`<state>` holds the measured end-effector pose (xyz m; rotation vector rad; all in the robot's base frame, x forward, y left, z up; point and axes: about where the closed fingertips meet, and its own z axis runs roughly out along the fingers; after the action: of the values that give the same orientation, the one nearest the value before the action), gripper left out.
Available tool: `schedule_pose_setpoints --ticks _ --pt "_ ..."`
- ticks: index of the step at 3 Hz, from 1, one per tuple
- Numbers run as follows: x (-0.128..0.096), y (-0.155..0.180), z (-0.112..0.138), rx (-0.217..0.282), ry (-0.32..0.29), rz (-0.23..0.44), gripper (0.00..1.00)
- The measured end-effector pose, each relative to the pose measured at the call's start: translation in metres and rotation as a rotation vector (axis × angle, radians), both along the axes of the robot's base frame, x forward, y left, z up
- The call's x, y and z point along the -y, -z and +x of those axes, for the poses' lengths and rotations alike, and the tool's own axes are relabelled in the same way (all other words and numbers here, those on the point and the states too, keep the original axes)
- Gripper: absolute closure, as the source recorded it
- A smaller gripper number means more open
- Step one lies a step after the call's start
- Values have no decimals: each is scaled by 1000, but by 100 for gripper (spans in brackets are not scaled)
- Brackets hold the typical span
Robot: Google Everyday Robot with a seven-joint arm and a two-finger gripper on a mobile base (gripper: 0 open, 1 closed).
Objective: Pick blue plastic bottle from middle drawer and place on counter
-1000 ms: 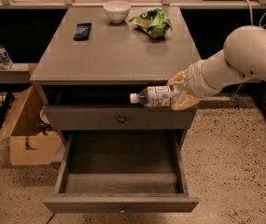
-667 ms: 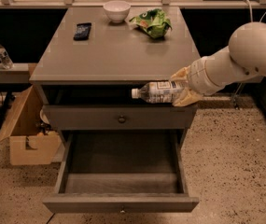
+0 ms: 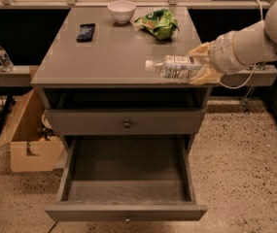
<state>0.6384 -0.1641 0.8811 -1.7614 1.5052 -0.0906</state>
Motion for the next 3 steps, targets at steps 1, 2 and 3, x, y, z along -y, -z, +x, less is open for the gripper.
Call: schedule_pose_setpoints --ticks 1,2,3 --pt "2 -9 39 -4 32 39 100" --pt "-12 2 83 -57 61 79 100" --pt "-52 8 118 -85 36 79 100"
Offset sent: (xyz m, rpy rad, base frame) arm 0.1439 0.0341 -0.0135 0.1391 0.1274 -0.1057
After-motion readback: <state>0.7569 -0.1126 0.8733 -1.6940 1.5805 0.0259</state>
